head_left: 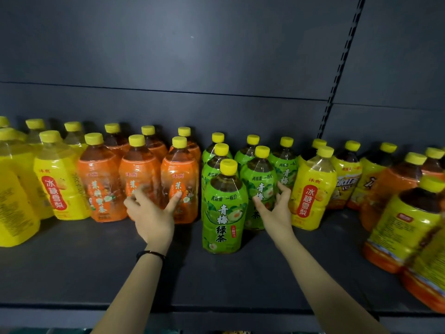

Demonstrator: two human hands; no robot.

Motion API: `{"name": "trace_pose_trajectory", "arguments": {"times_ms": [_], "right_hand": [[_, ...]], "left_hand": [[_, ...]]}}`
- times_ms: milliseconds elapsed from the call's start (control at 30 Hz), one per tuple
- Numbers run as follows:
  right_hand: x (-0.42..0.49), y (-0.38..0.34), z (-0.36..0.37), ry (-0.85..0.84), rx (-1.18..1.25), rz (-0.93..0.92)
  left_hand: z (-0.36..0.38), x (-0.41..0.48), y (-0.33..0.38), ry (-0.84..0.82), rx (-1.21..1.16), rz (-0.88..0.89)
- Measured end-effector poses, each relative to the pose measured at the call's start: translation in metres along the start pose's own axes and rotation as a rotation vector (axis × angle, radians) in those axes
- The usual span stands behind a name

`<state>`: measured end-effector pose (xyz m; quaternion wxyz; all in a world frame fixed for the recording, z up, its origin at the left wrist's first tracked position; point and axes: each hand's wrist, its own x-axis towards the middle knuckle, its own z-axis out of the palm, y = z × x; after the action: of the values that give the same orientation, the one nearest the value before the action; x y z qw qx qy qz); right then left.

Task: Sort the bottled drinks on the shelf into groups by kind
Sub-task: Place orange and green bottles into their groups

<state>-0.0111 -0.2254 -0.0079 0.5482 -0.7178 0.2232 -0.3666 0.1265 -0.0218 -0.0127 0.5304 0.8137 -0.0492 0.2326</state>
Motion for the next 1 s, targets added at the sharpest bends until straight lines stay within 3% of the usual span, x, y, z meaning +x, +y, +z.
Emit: {"name": "trace_pose_trajectory", "arguments": {"times_ms": [100, 633, 833, 900, 1000], "right_hand": [[0.004, 0.001, 0.003, 0.027, -0.021, 0.003], [-0.015, -0.006, -0.018, 0.023, -0.03, 0.049], [-0.014, 0.0, -0.088, 0.463, -0.121, -0.072], [-0.001, 0.002, -0.111, 0.437, -0.122, 0.011], [0.02, 0.003, -0.127, 0.212, 0.037, 0.109]], "left_hand": [[-0.001, 0.001, -0.004, 0.056, -0.004, -0.031], [-0.009, -0.001, 0.007, -0.049, -0.059, -0.17], [-0.015, -0.007, 0.018, -0.073, -0.196, -0.189], [-0.013, -0.014, 0.022, -0.094, -0.252, -0.184], [-0.011, -0.039, 0.032, -0.233, -0.425, -0.12]]}}
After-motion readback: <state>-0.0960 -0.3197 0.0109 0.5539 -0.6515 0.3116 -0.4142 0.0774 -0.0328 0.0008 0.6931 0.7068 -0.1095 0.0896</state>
